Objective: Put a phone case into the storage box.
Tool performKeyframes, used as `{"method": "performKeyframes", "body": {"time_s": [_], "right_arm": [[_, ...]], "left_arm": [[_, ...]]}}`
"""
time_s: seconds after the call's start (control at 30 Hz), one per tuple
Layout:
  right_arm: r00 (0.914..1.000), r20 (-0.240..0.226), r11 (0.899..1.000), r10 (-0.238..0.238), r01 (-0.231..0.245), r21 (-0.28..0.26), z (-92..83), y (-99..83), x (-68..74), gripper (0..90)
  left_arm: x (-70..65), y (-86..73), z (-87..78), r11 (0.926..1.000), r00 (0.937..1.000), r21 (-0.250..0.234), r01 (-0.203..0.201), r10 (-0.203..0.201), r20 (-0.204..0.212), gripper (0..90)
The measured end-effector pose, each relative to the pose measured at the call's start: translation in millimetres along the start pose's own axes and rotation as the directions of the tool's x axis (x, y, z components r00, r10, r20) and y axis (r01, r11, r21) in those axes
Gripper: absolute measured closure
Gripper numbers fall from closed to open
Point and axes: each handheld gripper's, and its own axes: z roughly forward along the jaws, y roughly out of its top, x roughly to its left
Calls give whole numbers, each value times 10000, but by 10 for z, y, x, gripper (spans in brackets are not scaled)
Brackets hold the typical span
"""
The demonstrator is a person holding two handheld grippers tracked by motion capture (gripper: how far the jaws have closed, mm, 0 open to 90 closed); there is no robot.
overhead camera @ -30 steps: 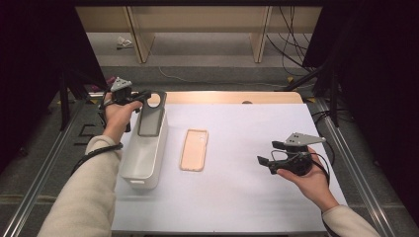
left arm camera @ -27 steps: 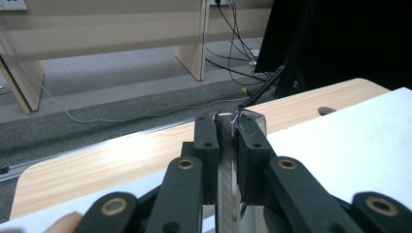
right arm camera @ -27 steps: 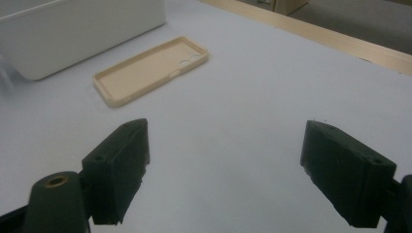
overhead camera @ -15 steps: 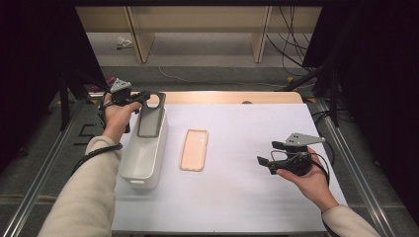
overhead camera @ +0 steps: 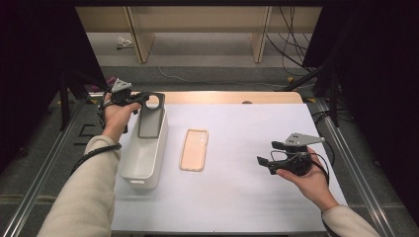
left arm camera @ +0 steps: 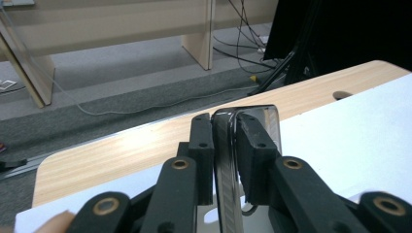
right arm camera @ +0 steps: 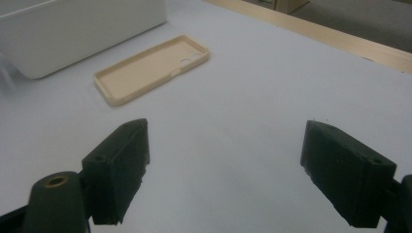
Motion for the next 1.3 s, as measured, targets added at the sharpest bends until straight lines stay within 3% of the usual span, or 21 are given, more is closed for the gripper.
{"method": "performKeyframes", "body": {"time_s": [0.53, 0.8, 1.1, 1.3], "right_arm": [[10000, -25, 10000, 54, -54, 24, 7, -5, -8, 186], [10000, -38, 10000, 46, -46, 33, 8, -5, -7, 186], [10000, -31, 10000, 45, -45, 41, 7, -6, -8, 186], [10000, -27, 10000, 37, -37, 32, 9, -5, -7, 186]], "left_arm": [[-5, 3, 40, 9954, 9964, 633, -715, 742, -420, 725], [-14, 13, 75, 9898, 9915, 981, -1036, 1106, -688, 696], [-50, 9, 125, 9816, 9846, 1386, -1314, 1455, -970, 618], [-78, 46, 112, 9772, 9820, 1760, -1191, 1421, -1243, 506]]}}
